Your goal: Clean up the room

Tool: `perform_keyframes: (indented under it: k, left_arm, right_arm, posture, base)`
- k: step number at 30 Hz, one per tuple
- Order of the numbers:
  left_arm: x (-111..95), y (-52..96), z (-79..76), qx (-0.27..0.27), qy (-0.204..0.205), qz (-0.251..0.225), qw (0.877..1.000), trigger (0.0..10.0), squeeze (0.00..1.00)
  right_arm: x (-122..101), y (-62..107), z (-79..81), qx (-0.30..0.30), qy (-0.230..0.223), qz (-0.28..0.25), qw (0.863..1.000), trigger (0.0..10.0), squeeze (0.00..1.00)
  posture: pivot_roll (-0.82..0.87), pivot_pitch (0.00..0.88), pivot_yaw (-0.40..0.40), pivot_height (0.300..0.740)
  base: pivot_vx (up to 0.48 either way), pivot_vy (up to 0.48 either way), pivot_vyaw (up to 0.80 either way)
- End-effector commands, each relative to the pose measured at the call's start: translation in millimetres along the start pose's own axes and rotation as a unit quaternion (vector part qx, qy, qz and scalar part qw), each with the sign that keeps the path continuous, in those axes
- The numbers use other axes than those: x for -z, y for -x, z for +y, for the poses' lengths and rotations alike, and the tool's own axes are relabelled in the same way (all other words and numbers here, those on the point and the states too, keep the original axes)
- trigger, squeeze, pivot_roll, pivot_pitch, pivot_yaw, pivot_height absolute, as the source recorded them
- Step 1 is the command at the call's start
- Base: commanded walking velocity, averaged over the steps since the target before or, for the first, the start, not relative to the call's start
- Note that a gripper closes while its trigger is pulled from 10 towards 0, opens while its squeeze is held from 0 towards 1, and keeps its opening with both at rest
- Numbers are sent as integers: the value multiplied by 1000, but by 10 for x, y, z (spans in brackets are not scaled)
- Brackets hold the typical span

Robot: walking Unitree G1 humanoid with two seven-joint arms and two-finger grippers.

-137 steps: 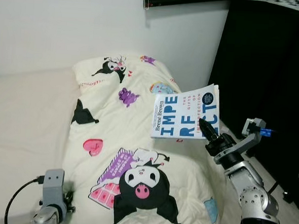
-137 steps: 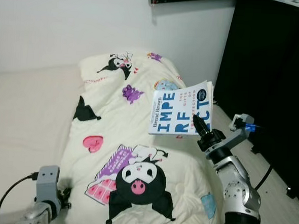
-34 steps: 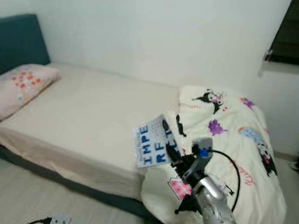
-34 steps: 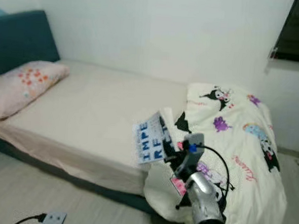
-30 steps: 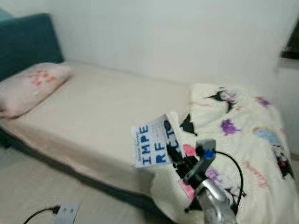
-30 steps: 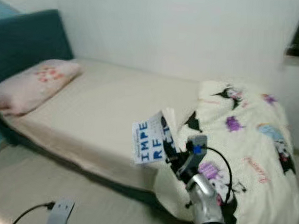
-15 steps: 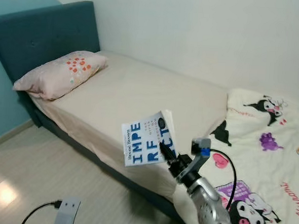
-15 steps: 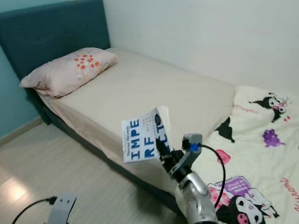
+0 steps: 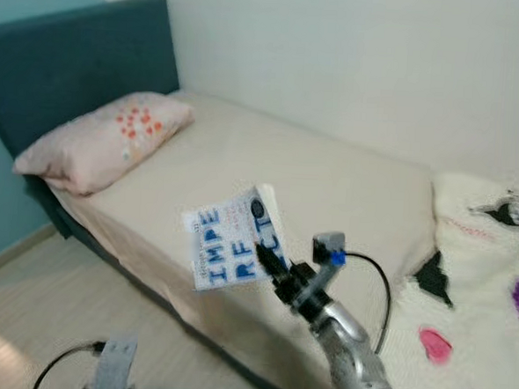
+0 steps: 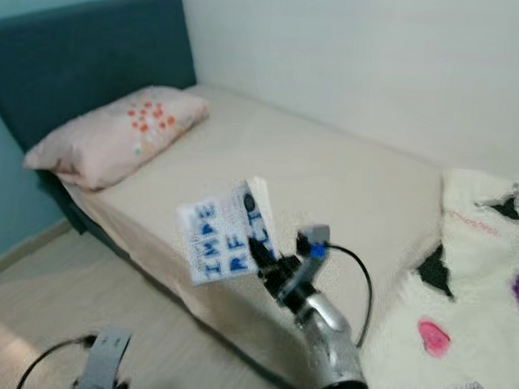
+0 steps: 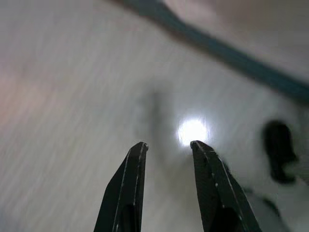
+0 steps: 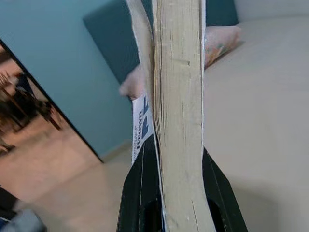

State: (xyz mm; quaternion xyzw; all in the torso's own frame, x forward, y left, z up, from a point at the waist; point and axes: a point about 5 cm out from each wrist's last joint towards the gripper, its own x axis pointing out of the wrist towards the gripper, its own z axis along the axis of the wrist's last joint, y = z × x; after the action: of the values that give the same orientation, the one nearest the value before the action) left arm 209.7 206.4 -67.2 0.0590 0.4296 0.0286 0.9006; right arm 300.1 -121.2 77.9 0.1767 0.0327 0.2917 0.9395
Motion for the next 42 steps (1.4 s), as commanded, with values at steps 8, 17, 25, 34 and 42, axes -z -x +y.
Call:
perform_keyframes:
  k: [8, 17, 25, 34, 42]
  left_arm:
    - [139, 22, -10, -4, 6, 22, 1000, 10000, 0]
    - [135, 20, -23, -4, 8, 23, 1000, 10000, 0]
    - [122, 17, -47, -1, 8, 21, 1000, 10000, 0]
    - [120, 16, -60, 2, 5, 20, 1000, 10000, 0]
    - [76, 8, -79, 7, 4, 14, 1000, 10000, 0]
  right_arm:
    - [-65, -61, 160, -57, 18, 0, 998, 10000, 0]
    - [-36, -38, 227, -86, 20, 16, 996, 10000, 0]
    - [-56, -32, 237, -92, 19, 17, 995, 10000, 0]
    - [-66, -36, 79, -15, 33, 12, 999, 10000, 0]
    - [-129, -12, -158, 78, 14, 0, 997, 10000, 0]
  posture:
    - [-8, 3, 0, 740]
    - [-13, 3, -3, 740]
    - [-14, 3, -6, 740]
    - [-15, 2, -8, 740]
    - [-16, 0, -6, 740]
  base:
    - [480, 0, 799]
    - [378, 0, 799]
    - [386, 0, 798]
    - [397, 0, 531]
    - [420, 0, 0]
